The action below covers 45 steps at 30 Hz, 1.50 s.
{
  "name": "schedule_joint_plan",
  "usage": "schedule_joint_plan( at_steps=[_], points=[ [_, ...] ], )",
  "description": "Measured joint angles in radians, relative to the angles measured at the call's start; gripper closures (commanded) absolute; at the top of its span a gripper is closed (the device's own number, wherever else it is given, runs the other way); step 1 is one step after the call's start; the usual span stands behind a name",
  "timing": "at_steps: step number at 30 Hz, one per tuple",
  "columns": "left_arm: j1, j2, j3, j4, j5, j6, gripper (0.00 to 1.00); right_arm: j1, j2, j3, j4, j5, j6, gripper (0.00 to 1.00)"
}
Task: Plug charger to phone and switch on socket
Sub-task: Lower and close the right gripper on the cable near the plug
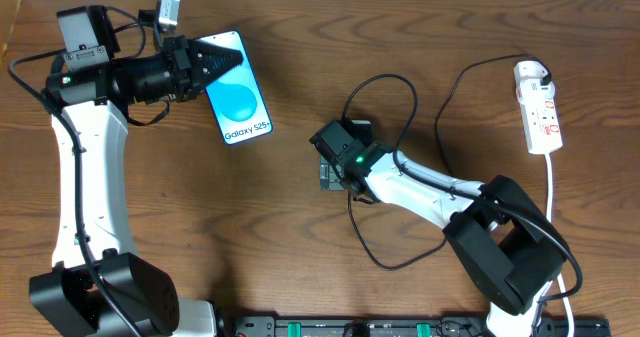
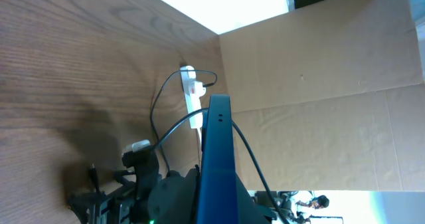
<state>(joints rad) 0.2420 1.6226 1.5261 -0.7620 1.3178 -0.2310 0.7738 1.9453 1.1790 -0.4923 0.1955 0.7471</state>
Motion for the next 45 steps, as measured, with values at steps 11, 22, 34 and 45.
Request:
schedule_joint_plan(
  at_steps=[11, 22, 34, 45],
  points=[
    [0.0, 0.0, 0.0, 0.0, 0.0, 0.0, 0.93, 0.0, 0.005, 0.0, 0.009, 0.014, 0.011, 0.61],
    [0.0, 0.0, 0.0, 0.0, 0.0, 0.0, 0.92, 0.0, 0.005, 0.0, 0.009, 0.013, 0.007, 0.77],
    [0.0, 0.0, 0.0, 0.0, 0.0, 0.0, 0.93, 0.0, 0.006, 0.0, 0.009, 0.011, 0.007, 0.82],
    [0.0, 0.0, 0.0, -0.005, 0.0, 0.0, 0.93, -0.001, 0.006, 0.003, 0.011, 0.001, 0.006, 0.48]
  ],
)
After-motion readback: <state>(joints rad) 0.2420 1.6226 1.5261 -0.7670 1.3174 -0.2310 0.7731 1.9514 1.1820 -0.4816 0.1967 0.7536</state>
